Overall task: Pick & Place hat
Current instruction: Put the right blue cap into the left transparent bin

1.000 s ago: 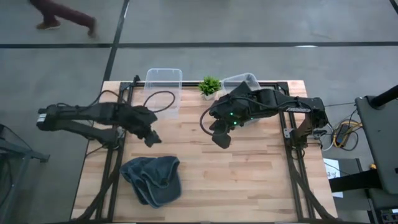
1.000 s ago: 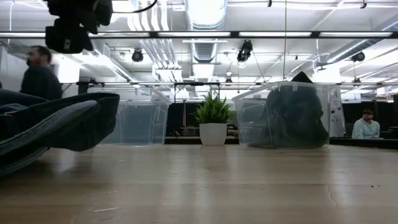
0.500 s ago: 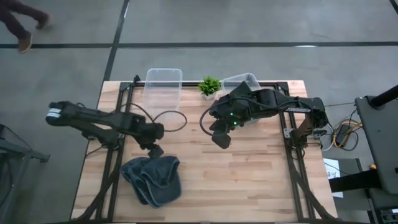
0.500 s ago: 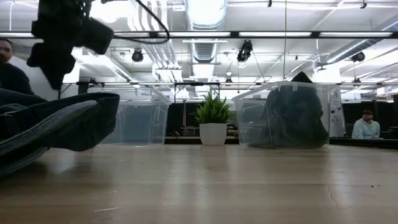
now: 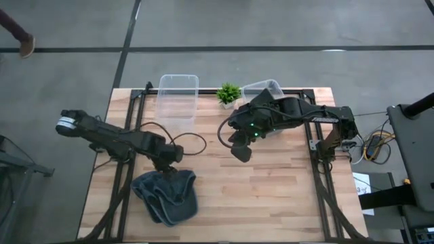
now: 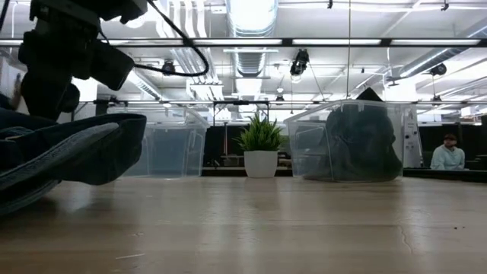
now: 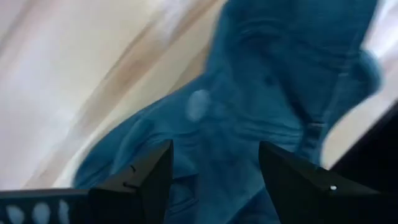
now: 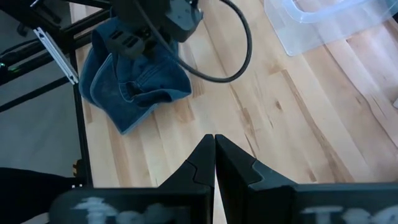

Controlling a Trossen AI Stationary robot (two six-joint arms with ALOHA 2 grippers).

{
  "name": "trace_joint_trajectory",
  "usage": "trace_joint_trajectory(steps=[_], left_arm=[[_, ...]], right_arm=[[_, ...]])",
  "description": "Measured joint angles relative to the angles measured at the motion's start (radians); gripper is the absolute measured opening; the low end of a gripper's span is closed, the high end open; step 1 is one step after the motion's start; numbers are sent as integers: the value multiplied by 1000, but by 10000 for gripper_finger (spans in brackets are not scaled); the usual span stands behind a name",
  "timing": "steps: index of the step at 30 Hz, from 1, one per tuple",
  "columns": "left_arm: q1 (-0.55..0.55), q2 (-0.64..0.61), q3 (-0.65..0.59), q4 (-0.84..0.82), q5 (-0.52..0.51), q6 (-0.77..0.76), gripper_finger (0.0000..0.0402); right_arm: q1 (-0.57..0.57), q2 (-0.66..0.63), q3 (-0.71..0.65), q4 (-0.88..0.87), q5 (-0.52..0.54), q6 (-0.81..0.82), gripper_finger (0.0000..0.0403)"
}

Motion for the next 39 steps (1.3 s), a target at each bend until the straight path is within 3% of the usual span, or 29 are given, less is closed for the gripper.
trace_joint_trajectory(steps=[7, 11, 15, 20, 22, 30, 39], left_arm=[[-15, 40, -44, 41, 43, -41, 226], [-17, 48, -43, 44, 43, -16, 202], [-17, 43, -39, 57, 31, 1, 147], [-17, 46, -42, 62, 8, 13, 34], [-17, 46, -42, 63, 1, 13, 11], [-15, 21, -19, 78, -2, 47, 2], [3, -75, 58, 77, -76, 39, 1]], right_arm=[[0, 0, 0, 0, 0, -1, 8], [0, 0, 0, 1, 0, -15, 8], [0, 0, 0, 1, 0, -15, 8], [0, 0, 0, 3, 0, -15, 8], [0, 0, 0, 4, 0, -15, 8], [0, 0, -7, 7, 18, -20, 8], [0, 0, -11, 7, 25, -18, 8]])
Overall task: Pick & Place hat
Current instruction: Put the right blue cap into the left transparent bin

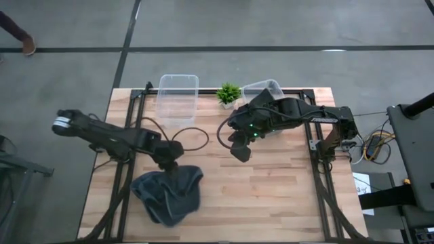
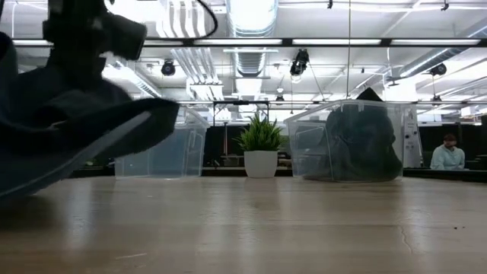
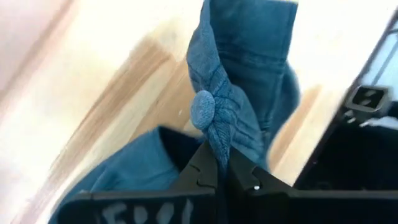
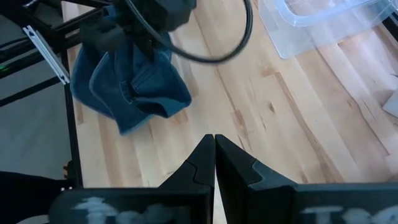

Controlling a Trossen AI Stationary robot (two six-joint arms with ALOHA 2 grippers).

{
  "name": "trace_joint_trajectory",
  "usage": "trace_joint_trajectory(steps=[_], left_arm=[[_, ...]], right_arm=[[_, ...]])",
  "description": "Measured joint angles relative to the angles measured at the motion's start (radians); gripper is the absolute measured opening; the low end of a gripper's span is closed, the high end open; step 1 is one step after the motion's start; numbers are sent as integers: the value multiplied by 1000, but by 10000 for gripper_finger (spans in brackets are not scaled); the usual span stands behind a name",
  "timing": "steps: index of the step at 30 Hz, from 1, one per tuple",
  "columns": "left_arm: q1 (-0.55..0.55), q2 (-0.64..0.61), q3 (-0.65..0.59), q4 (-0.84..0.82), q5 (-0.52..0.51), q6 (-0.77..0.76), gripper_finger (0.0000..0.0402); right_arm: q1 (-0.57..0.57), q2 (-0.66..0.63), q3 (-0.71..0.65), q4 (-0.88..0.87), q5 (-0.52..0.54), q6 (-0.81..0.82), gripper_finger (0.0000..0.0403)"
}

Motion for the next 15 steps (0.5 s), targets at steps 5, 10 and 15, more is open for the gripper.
trace_joint_trajectory(steps=[5, 10, 15], left_arm=[[4, -43, 54, -6, -54, -8, 1], [4, -70, 114, -31, -134, 4, 1], [4, -79, 204, -96, -231, 60, 0]], right_arm=[[0, 0, 0, 0, 2, 0, 8], [0, 0, 0, -1, 25, -4, 8], [-1, -11, 0, -1, 29, -5, 8]])
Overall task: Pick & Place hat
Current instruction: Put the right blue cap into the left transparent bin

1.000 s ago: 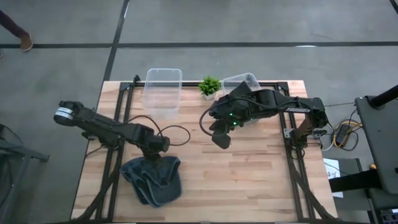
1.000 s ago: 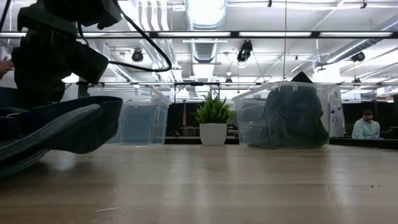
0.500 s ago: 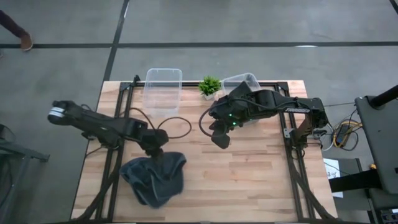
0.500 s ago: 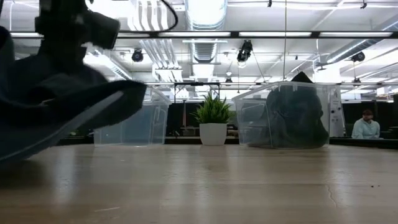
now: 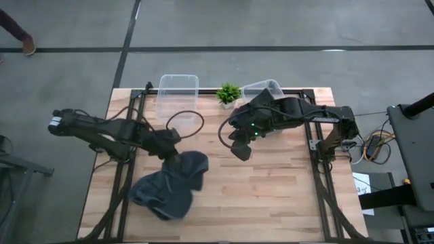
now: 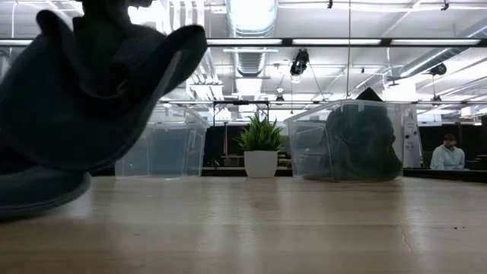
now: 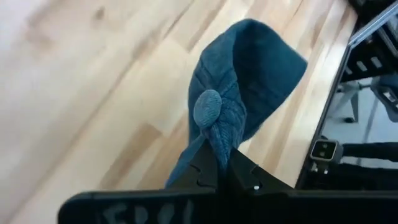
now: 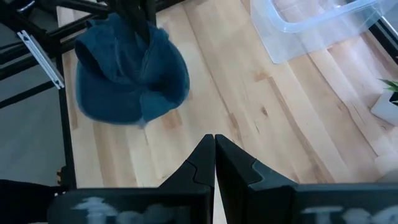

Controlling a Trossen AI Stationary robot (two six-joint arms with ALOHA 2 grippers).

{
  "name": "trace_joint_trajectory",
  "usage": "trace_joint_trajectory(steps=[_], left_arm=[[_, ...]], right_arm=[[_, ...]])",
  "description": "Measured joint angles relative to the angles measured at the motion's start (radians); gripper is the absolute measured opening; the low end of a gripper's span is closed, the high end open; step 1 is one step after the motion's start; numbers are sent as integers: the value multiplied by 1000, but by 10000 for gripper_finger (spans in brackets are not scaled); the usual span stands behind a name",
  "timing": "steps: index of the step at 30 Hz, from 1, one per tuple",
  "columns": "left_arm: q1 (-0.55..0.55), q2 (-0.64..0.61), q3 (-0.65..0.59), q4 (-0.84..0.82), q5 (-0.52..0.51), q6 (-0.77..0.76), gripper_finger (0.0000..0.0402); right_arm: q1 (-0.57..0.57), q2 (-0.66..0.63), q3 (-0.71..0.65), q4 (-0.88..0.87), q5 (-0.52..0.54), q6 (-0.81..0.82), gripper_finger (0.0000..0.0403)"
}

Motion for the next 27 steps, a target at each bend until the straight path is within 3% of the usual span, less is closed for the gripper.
trace_joint_trajectory(steps=[11, 27], left_arm=[[1, 1, 245, -73, -166, 112, 0], [1, 2, 523, -99, -292, 202, 0]], right_arm=[[0, -16, 0, 1, 72, -3, 8], [19, -15, 0, 57, 182, -15, 8]])
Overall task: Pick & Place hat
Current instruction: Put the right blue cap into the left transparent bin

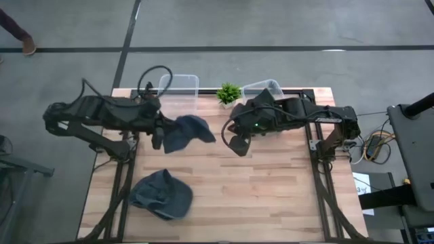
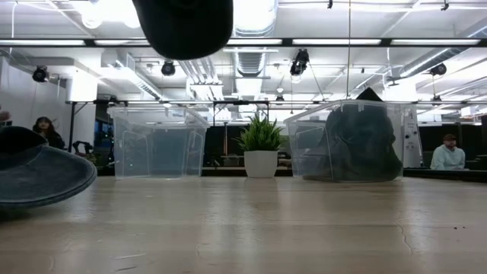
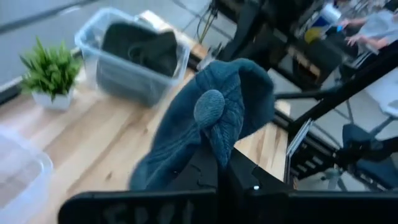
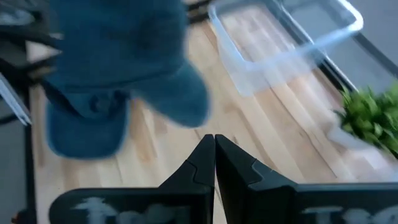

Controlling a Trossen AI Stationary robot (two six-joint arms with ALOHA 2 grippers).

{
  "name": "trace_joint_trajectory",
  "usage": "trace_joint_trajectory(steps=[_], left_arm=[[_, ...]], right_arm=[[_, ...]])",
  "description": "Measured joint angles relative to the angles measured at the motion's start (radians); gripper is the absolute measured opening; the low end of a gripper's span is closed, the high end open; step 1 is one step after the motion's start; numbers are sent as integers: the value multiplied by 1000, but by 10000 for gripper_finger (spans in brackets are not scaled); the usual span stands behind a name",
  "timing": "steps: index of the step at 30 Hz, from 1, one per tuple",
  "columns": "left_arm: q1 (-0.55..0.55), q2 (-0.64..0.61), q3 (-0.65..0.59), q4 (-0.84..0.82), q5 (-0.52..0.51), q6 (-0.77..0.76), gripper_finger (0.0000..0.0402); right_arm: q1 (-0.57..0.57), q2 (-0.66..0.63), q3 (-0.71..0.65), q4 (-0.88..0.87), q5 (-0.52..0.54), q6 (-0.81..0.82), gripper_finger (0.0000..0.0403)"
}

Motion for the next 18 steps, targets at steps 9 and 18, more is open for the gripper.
trace_joint_trajectory(steps=[9, 18], left_arm=[[0, 0, 81, 0, -18, 17, 0], [0, 0, 154, 2, -18, 20, 0]], right_arm=[[46, 0, 0, 184, -3, -65, 9], [45, 0, -53, 239, -4, -55, 90]])
